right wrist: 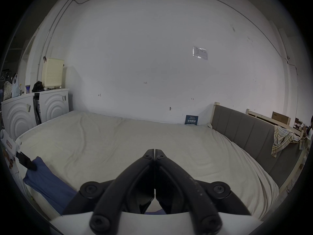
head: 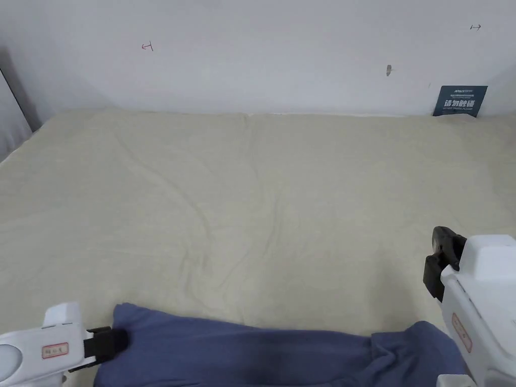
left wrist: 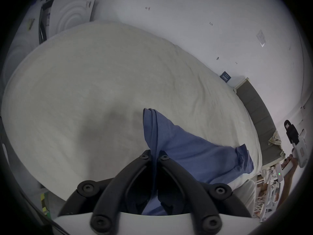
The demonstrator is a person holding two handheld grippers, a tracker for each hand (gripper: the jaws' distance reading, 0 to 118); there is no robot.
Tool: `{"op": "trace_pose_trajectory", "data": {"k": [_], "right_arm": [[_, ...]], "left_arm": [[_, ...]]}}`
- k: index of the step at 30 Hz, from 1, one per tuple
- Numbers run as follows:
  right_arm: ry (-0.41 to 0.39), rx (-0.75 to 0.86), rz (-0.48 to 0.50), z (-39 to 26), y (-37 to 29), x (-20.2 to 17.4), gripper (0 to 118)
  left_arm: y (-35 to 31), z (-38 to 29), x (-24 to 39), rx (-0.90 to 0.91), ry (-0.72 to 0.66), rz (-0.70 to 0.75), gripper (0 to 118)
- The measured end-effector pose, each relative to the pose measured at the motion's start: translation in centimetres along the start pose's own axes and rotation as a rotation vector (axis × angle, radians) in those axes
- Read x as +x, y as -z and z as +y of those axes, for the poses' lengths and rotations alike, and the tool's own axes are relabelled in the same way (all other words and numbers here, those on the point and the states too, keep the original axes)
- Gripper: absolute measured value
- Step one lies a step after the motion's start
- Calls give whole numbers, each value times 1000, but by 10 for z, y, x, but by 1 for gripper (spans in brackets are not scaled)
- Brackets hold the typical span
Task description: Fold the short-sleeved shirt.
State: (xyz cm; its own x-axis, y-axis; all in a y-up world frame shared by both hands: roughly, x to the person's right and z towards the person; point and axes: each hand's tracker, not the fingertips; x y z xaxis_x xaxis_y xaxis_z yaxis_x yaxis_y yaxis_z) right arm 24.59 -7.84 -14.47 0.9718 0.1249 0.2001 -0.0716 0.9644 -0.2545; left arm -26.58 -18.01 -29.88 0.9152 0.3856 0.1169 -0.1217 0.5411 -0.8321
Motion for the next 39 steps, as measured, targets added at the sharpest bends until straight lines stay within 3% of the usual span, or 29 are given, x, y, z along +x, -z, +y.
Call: {"op": "trace_pose_trajectory", "data": {"k": [7,14,21,32,33,34,36,37,39], "right_arm": [[13,26,15,4,-5,6,2],[20,32,17,6,-19,7,2],[30,29,9,8,-28,12,2],[34,17,-39,-7,-31,49,2],[35,15,-44,-8,-32,51,2],[35,14,-48,-9,-32,53,2],[35,13,-55,-10,-33,56,2],[36,13,-57,-9,-33,57,2],[40,14,-60,-10,-33,58,2]], "left_arm": [[-37,4,-9,5,-22,137,6],[-27,-4,77,-27,24,78,6],[37,-21,175,-154,155,-85,6],[130,-60,241,-297,172,-91,7],[129,-63,245,-297,168,-82,10],[130,-64,246,-291,168,-78,21],[126,-62,247,-279,165,-86,89],[122,-61,249,-279,163,-93,114],[108,-59,249,-227,168,-133,116]]}}
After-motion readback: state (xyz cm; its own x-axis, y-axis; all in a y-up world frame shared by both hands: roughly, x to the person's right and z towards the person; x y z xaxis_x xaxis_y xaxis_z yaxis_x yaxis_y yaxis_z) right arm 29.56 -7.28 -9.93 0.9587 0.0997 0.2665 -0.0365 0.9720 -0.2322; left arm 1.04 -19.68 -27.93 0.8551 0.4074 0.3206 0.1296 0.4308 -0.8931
